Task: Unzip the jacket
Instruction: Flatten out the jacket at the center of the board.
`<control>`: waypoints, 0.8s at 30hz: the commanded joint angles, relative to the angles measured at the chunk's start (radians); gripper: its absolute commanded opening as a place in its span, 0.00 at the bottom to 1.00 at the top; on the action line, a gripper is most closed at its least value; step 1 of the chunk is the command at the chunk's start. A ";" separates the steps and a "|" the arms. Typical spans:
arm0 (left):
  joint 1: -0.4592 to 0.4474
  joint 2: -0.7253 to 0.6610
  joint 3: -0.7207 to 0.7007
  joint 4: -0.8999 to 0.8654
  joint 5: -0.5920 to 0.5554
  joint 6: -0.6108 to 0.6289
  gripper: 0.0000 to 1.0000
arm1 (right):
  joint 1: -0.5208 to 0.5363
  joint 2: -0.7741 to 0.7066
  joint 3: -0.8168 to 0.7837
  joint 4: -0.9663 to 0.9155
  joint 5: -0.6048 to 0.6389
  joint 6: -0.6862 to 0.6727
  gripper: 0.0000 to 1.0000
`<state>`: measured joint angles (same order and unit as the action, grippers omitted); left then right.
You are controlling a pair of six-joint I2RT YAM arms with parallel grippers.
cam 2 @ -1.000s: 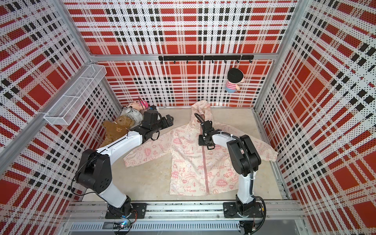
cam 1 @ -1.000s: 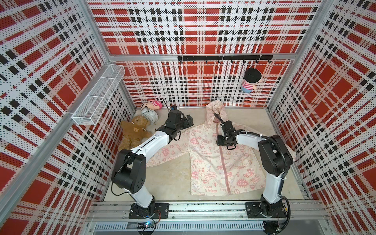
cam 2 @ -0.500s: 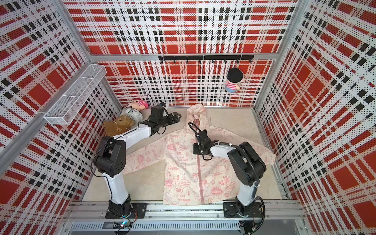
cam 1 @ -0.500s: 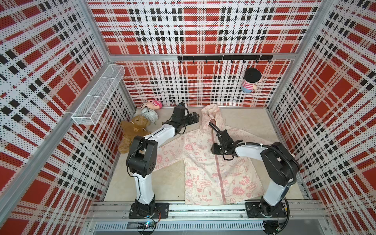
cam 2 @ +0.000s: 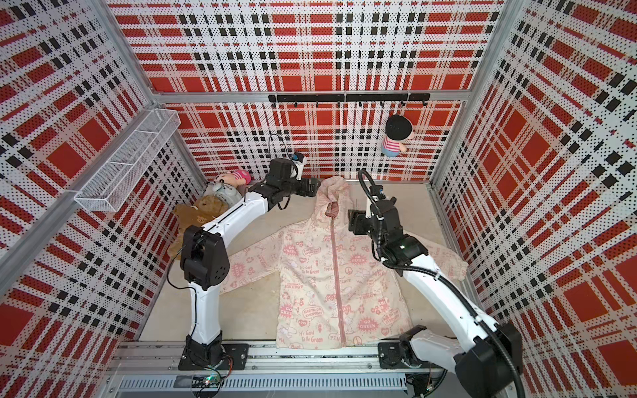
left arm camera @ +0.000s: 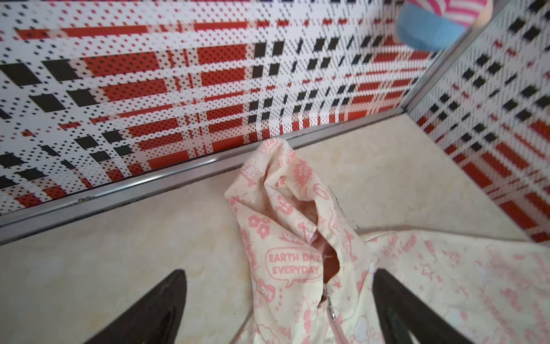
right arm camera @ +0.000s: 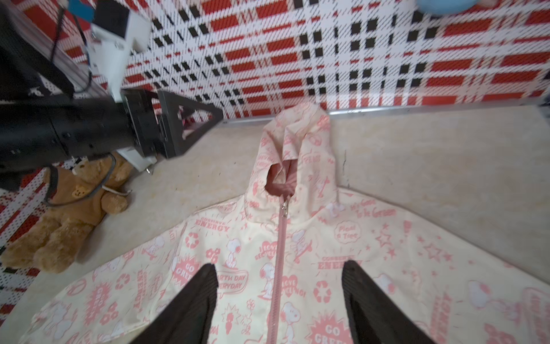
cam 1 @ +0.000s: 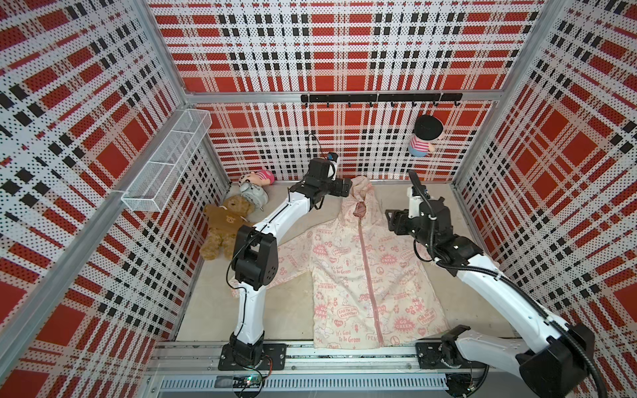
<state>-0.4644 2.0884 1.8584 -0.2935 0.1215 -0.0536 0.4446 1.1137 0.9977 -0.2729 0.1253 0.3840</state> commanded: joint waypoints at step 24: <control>-0.137 0.184 0.104 -0.273 -0.009 0.441 0.99 | -0.033 -0.352 -0.277 0.141 0.087 -0.264 0.77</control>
<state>-0.6090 2.3783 2.0014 -0.6659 0.1402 0.2863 0.4156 0.7803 0.6987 -0.1226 0.2382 0.1486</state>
